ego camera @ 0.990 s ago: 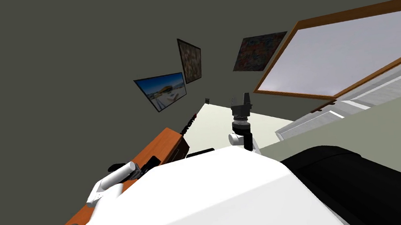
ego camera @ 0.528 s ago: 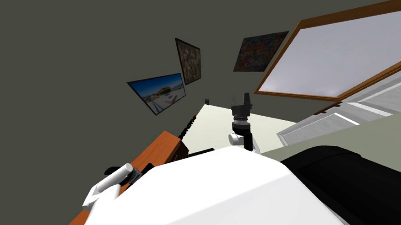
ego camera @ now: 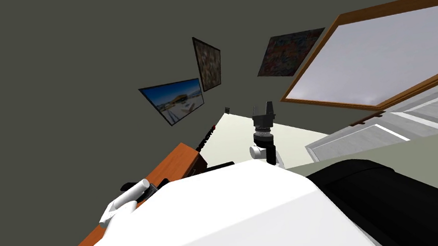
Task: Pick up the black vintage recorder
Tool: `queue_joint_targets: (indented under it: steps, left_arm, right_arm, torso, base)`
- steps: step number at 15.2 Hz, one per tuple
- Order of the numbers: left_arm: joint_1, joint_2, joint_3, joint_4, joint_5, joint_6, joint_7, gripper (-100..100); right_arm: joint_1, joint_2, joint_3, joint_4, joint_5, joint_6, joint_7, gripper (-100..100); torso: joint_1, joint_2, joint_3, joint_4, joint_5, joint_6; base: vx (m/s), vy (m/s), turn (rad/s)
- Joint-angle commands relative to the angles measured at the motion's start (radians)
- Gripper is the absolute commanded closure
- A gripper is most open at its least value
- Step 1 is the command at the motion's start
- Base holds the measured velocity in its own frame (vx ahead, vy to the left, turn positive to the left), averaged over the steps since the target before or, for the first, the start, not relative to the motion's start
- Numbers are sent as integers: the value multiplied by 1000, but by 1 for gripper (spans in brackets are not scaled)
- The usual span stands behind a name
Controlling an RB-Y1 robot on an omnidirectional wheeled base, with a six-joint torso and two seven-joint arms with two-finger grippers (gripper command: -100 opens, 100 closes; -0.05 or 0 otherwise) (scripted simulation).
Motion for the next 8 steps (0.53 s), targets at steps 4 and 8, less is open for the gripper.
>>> queue_joint_targets:
  steps: [4,8]
  left_arm:
    - [0,-1,0,1,0,1,0,100]
    - [7,18,11,-41,5,54,3,100]
  right_arm:
    - [0,0,0,0,0,0,0,0]
    - [0,0,0,0,0,0,0,0]
  torso:
    - [-2,0,0,0,-1,0]
    - [-6,1,1,1,-2,1]
  base:
    - [0,5,-1]
    - [-10,-36,-31]
